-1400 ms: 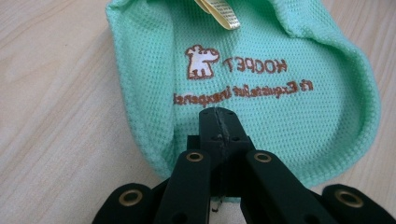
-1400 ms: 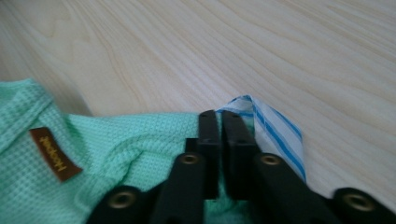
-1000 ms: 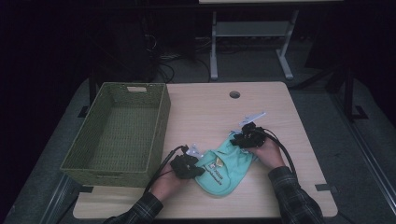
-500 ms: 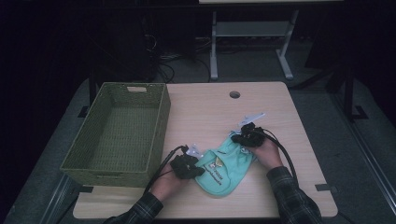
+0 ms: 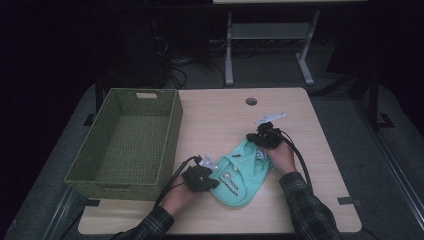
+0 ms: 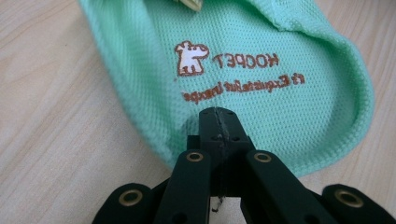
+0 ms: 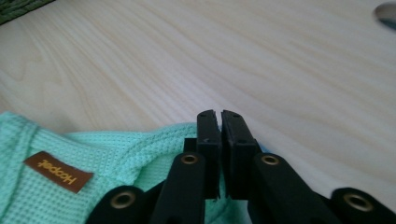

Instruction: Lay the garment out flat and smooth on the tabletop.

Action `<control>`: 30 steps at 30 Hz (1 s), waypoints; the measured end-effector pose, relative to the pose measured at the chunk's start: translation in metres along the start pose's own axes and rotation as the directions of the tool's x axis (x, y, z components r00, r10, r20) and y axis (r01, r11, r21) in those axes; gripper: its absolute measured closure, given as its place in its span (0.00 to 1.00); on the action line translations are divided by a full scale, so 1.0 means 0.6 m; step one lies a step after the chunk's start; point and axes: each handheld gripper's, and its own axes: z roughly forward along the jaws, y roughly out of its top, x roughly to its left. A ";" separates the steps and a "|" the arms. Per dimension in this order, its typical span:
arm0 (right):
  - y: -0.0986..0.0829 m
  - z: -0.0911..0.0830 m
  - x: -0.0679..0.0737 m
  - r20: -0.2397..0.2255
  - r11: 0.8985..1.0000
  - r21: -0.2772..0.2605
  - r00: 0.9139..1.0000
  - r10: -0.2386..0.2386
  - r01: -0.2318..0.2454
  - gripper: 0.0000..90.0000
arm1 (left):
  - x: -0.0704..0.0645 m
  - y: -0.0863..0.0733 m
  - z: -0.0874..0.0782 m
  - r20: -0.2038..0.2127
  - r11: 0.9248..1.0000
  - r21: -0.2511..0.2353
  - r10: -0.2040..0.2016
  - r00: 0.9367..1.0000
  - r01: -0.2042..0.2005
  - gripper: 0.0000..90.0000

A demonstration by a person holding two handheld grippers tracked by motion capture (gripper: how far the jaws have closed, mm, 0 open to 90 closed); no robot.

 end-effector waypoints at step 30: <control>-0.065 -0.125 0.034 -0.037 0.999 -0.038 0.999 0.017 -0.018 1.00 | 0.029 0.065 -0.008 -0.031 0.995 -0.092 -0.040 0.999 0.037 1.00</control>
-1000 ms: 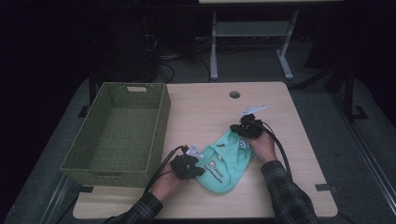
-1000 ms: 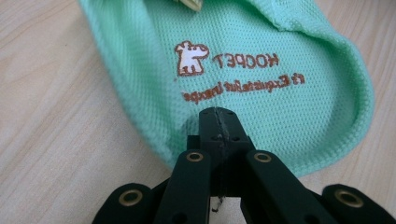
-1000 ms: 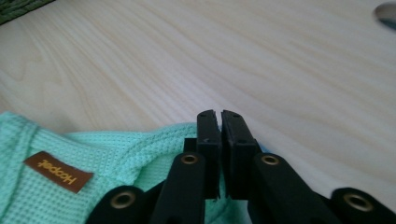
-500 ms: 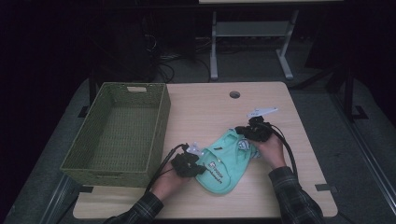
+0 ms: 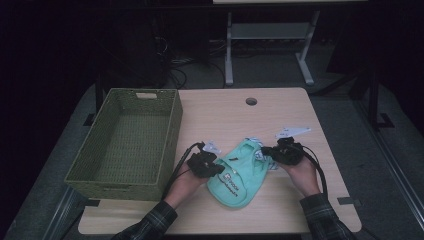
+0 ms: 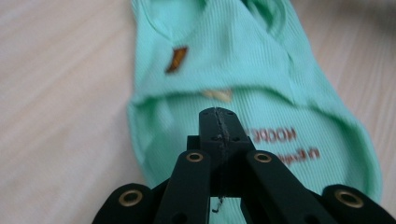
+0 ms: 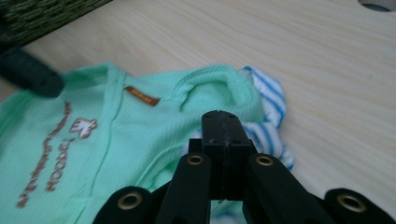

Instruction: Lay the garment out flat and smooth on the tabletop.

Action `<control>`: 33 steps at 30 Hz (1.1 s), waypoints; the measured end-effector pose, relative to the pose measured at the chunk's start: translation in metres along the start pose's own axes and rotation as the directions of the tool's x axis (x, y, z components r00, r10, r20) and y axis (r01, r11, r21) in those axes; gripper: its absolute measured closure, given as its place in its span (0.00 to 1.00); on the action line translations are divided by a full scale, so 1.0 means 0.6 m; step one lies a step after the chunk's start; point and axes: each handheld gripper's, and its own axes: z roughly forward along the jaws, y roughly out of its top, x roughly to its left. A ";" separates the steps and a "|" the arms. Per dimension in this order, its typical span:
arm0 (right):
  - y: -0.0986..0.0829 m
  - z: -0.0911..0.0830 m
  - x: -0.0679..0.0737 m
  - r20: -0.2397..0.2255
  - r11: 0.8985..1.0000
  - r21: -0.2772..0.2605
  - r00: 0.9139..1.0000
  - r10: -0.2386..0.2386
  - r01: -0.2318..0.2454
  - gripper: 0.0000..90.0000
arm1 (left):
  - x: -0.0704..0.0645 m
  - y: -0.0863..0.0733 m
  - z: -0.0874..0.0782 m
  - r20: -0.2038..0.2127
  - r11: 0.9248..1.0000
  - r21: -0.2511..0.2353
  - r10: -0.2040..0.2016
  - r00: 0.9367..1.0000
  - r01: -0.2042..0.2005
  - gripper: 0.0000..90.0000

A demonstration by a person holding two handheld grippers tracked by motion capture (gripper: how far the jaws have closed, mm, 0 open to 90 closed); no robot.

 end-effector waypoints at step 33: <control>-0.086 0.012 0.103 -0.105 0.991 0.130 0.994 -0.028 0.041 1.00 | 0.062 0.059 0.092 -0.068 0.997 0.079 -0.004 0.998 0.010 1.00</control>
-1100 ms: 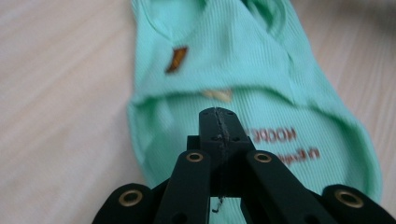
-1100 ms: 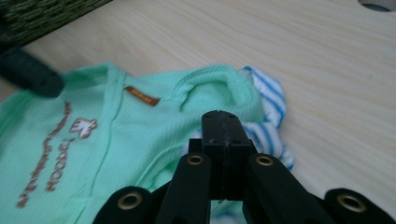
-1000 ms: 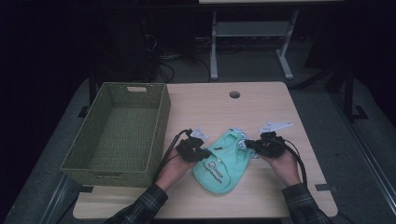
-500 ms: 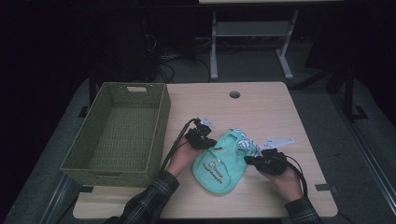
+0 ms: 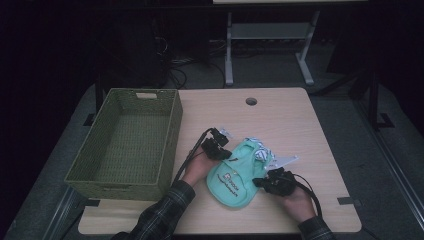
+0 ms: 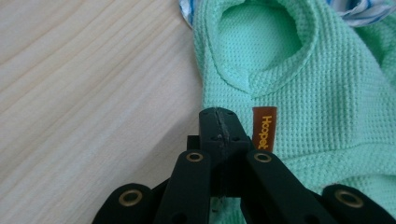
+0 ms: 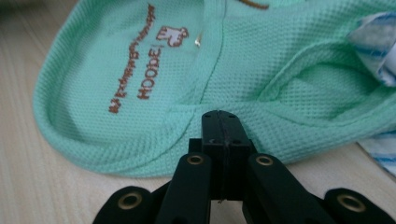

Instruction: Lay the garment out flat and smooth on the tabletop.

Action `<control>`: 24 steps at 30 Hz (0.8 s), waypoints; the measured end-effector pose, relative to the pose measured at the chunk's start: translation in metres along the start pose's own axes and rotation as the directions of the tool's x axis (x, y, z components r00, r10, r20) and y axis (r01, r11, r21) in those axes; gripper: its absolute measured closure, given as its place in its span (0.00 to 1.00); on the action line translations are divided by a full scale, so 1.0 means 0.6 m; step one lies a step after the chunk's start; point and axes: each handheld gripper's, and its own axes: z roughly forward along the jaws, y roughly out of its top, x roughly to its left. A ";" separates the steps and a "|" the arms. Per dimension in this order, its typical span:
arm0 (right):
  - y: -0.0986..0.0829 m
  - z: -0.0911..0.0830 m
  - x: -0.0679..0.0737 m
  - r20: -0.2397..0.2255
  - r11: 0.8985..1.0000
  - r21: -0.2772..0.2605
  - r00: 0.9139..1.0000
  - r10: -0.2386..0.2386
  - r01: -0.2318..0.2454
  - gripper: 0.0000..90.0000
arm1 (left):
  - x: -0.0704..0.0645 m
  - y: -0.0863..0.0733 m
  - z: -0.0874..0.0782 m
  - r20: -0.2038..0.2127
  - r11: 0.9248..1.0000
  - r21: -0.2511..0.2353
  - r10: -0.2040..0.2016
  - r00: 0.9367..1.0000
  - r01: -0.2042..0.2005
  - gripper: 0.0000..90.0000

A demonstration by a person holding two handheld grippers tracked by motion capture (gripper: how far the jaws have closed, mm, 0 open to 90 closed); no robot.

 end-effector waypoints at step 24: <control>-0.009 -0.023 -0.053 0.119 0.999 -0.003 0.992 0.039 -0.039 1.00 | -0.055 -0.054 -0.036 0.063 0.998 0.030 0.051 0.997 -0.053 1.00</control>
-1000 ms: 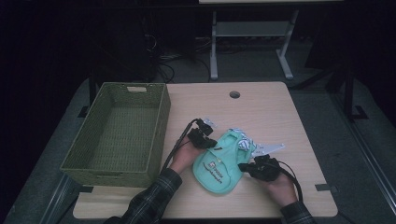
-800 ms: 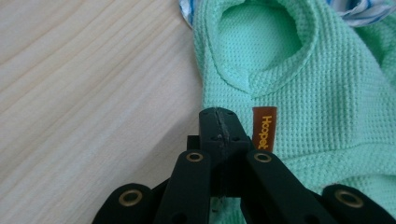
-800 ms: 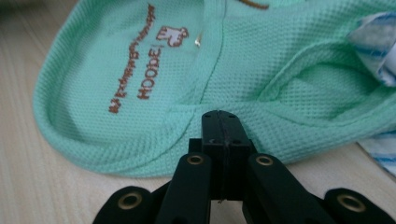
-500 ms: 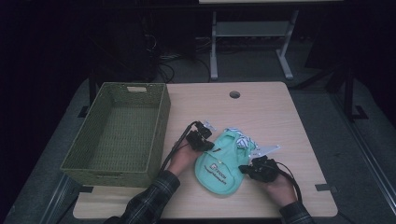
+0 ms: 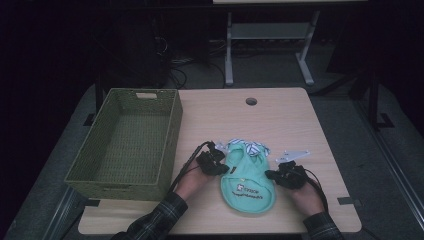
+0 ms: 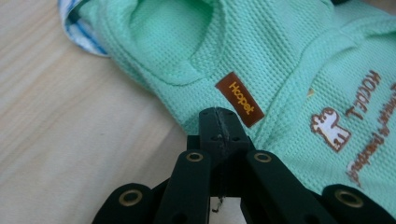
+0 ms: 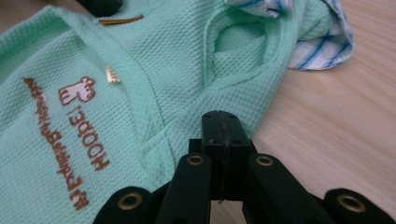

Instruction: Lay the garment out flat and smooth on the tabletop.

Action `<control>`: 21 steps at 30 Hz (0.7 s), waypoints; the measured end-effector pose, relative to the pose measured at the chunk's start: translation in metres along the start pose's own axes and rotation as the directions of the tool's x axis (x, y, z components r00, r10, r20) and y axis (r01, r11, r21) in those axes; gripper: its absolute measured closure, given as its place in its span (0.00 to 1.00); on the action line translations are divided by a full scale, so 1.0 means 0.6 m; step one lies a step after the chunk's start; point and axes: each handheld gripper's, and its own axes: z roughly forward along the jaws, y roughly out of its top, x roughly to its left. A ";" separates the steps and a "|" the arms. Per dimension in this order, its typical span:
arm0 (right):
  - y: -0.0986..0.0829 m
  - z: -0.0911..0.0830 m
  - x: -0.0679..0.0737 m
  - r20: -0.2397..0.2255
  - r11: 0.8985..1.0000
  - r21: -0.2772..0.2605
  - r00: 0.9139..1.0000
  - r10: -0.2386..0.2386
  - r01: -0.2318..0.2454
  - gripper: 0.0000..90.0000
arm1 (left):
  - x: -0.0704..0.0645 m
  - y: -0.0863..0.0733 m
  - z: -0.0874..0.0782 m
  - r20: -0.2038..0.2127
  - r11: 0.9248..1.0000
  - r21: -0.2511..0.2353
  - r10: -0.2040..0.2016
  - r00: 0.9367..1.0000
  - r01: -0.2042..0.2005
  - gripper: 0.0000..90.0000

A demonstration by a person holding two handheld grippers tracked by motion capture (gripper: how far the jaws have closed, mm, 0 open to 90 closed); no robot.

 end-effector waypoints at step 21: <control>0.081 0.040 -0.086 0.025 0.990 -0.115 0.996 0.082 -0.079 0.86 | -0.034 -0.034 -0.043 0.036 0.998 -0.067 0.008 0.999 -0.005 0.76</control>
